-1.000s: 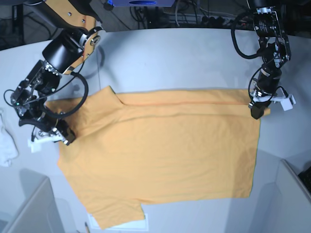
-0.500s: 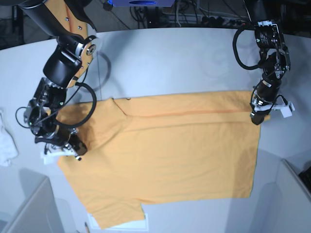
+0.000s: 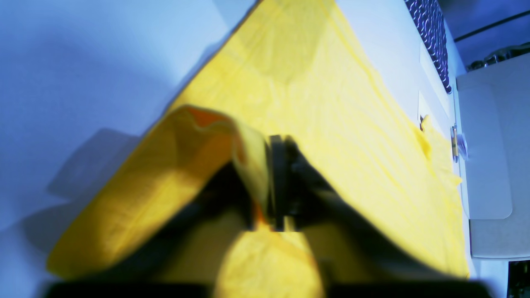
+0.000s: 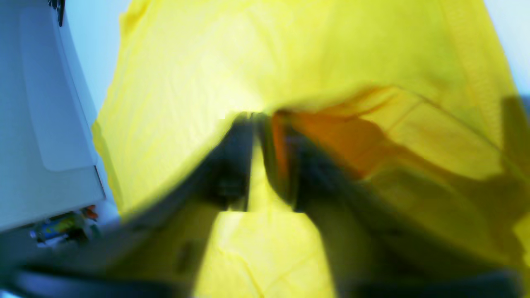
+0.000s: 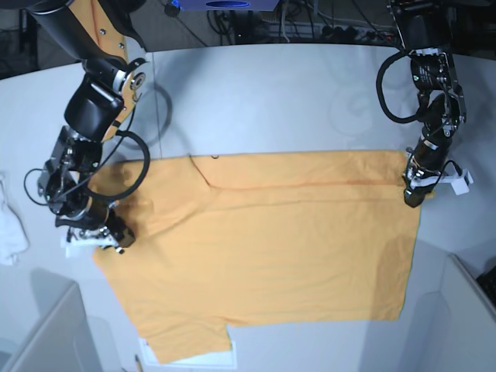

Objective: Fold the T-shirt properly
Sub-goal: 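Pull the shoulders apart and back, stretching the collar edge taut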

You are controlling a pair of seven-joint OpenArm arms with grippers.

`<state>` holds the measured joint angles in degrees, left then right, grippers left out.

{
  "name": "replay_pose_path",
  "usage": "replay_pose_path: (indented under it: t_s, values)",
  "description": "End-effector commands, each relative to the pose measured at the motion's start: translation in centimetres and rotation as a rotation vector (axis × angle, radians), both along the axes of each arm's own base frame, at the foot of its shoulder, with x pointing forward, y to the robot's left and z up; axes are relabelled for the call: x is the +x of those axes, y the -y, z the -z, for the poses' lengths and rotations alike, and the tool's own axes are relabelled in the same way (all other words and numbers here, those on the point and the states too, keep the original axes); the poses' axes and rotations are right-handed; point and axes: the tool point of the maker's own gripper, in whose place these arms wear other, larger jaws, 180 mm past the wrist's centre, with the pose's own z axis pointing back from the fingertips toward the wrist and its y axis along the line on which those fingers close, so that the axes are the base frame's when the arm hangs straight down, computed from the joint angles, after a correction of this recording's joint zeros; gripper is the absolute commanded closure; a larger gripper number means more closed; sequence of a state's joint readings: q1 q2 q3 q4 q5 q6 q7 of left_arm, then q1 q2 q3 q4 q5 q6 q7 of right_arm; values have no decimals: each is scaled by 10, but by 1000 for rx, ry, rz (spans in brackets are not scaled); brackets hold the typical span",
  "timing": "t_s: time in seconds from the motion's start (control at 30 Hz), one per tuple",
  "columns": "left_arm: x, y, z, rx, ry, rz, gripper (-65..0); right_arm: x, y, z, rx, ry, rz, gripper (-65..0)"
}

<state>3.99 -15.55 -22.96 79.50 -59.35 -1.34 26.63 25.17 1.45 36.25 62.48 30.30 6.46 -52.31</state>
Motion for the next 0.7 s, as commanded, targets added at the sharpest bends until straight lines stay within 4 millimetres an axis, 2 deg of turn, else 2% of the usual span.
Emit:
replay_pose_path:
  t_s: [0.0, 0.03, 0.13, 0.23, 0.3, 0.37, 0.43, 0.53, 0.6, 0.67]
  values:
    - [9, -9, -20, 26, 58, -8, -204, 16, 11, -24, -14, 76, 21, -254]
    - [10, -9, -21, 28, 65, -12, -262, 16, 14, -25, -18, 79, 27, -276]
    - [17, -18, -33, 54, 86, -9, -415, 13, 29, -38, -60, 115, 50, -237]
    - [21, -21, -51, 84, 121, 3, -502, -2, 44, -60, -147, 183, 76, -212]
    - [21, -16, -67, 108, 153, 27, -512, -17, 50, -72, -182, 206, 125, -213]
    - [7, -12, -70, 129, 156, 40, -512, -37, 54, -76, -190, 199, 201, -215]
    - [-8, -18, -75, 140, 164, 13, -512, -54, 55, -82, -204, 200, 242, -239]
    - [-40, -28, -67, 104, 159, -85, -512, -77, 51, -85, -220, 209, 271, -311]
    - [-57, -35, -62, 87, 149, -141, -512, -88, 50, -84, -210, 207, 299, -321]
    - [-68, -33, -58, 80, 147, -151, -510, -99, 53, -80, -206, 191, 325, -323]
